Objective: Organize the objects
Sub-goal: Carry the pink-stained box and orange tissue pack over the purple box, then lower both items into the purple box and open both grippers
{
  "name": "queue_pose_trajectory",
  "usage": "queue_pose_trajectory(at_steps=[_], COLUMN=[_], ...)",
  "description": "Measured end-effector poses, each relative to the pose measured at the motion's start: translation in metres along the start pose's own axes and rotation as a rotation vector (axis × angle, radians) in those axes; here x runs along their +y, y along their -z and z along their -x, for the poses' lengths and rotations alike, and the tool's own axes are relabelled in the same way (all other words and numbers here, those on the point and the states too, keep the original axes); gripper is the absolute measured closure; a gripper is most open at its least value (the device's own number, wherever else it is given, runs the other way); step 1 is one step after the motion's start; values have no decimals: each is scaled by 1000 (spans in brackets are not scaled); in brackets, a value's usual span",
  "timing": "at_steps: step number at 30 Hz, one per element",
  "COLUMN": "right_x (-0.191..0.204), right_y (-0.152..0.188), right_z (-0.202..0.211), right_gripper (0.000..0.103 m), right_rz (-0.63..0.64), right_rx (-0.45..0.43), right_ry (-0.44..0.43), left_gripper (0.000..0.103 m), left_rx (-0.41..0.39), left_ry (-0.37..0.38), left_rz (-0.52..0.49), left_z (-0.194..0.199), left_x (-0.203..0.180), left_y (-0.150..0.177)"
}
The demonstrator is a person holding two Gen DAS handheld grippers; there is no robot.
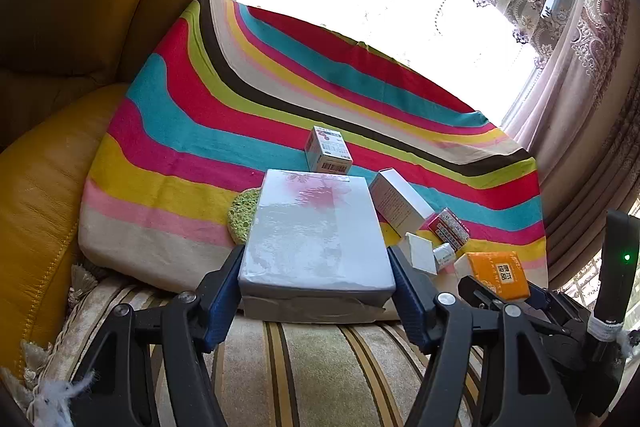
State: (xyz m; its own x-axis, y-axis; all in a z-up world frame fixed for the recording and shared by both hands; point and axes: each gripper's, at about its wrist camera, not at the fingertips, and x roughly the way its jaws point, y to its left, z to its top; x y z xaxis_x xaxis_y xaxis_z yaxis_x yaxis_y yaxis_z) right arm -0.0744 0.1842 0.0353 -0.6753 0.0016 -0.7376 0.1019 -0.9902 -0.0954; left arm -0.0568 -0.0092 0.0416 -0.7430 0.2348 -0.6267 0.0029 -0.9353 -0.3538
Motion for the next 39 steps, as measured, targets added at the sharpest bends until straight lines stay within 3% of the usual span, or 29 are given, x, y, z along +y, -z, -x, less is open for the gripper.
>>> queue_pose_trajectory(at_steps=[18,39], right_x=[-99,-205], right_y=[37,81], right_z=[18,44], right_gripper=[26,26], right_rz=[-191,-391], right_rx=[53,35], right_ry=[-1,26], left_gripper=[35,35], left_rx=[146,256], left_ry=[142,271], left_rz=[-171,-358], left_z=[-21,-38], left_x=[-97,-188], left_y=[34,65])
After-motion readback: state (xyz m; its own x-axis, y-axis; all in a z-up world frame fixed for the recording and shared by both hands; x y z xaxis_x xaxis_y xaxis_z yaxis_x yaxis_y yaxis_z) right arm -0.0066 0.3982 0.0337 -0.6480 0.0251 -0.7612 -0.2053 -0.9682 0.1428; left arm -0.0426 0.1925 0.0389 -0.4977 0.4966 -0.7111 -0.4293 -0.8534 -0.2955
